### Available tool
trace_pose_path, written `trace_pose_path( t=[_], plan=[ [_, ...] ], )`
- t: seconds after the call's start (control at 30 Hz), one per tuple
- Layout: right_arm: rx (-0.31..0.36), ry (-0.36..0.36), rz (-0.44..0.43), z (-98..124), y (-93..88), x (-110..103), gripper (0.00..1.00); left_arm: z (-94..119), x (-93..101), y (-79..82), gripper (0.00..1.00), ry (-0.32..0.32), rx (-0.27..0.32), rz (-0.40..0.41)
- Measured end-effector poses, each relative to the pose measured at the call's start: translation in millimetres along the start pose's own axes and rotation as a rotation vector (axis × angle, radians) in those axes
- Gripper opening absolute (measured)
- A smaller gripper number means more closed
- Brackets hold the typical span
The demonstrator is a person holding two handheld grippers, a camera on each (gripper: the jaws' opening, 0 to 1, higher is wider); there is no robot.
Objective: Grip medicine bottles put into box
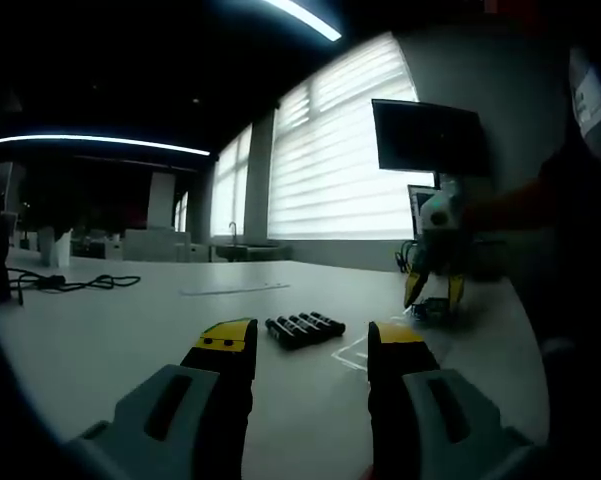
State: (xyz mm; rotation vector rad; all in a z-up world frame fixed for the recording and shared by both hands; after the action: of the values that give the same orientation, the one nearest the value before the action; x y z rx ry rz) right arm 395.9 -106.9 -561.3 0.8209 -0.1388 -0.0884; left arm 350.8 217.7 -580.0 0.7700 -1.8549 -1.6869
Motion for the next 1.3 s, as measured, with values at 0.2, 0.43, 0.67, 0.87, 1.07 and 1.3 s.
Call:
trace_pose_path(
  t=[0.2, 0.43, 0.67, 0.87, 1.07, 1.3],
  plan=[
    [0.051, -0.042, -0.085, 5, 3.8, 3, 0.35, 0, 0.1, 0.0, 0.37, -0.002, 0.001, 0.002],
    [0.173, -0.205, -0.255, 11, 12.3, 2, 0.29, 0, 0.2, 0.4, 0.37, -0.006, 0.004, 0.006],
    [0.161, -0.357, -0.366, 13, 7.1, -3, 0.27, 0, 1.1, 0.7, 0.37, -0.015, 0.007, 0.008],
    [0.172, -0.564, -0.725, 13, 2.2, -10, 0.20, 1, 1.4, 1.2, 0.37, -0.015, 0.011, 0.007],
    [0.197, -0.622, -0.772, 12, 5.9, -26, 0.21, 1, 1.5, 1.4, 0.37, -0.019, 0.013, 0.010],
    [0.240, -0.672, -0.871, 10, 5.1, -35, 0.20, 1, 1.7, 1.3, 0.37, -0.023, 0.013, 0.010]
  ],
)
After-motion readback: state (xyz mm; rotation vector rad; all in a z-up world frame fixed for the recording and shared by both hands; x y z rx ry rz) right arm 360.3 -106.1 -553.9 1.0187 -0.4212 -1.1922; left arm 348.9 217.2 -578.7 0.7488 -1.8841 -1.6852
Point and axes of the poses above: the point that each gripper's makers call its tool centre point, and the gripper's own axes: z roughly backward along the fingers, x roughly to its right, y roughly out of its top, the point moved 9 cm from there along z, roughly backward along the fingers, and after that the axes turned 5 degrees about -y, right-handed, at the moved point
